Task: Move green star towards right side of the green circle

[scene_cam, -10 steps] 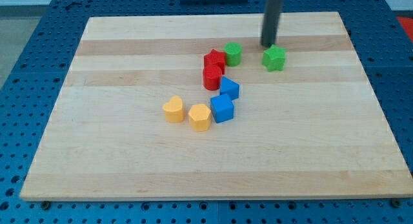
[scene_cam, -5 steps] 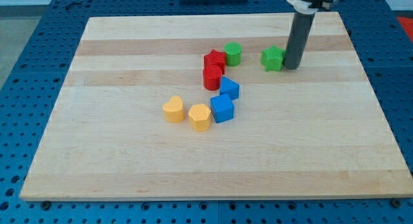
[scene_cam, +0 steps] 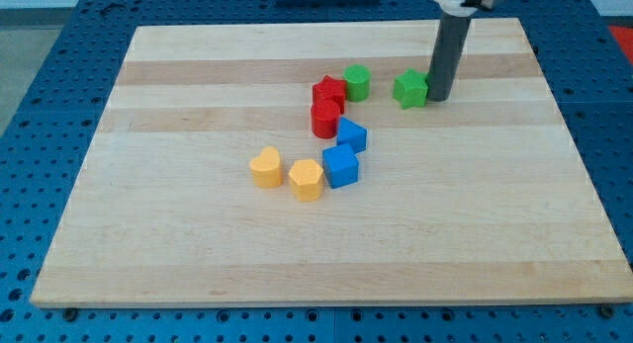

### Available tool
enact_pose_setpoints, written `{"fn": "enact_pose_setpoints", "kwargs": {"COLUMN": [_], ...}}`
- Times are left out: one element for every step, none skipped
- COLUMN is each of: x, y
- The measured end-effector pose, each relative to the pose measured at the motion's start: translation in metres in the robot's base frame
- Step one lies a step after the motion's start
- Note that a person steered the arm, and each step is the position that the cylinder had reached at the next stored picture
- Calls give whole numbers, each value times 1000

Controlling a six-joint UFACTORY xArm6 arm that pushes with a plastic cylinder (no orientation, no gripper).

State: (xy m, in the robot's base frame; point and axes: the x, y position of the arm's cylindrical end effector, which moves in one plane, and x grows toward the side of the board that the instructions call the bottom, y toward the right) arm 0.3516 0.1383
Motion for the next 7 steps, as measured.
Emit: {"fn": "enact_pose_setpoints", "kwargs": {"x": [-4, -20, -15, -10, -10, -10, -10], "y": [4, 13, -3, -18, -18, -22, -30]}}
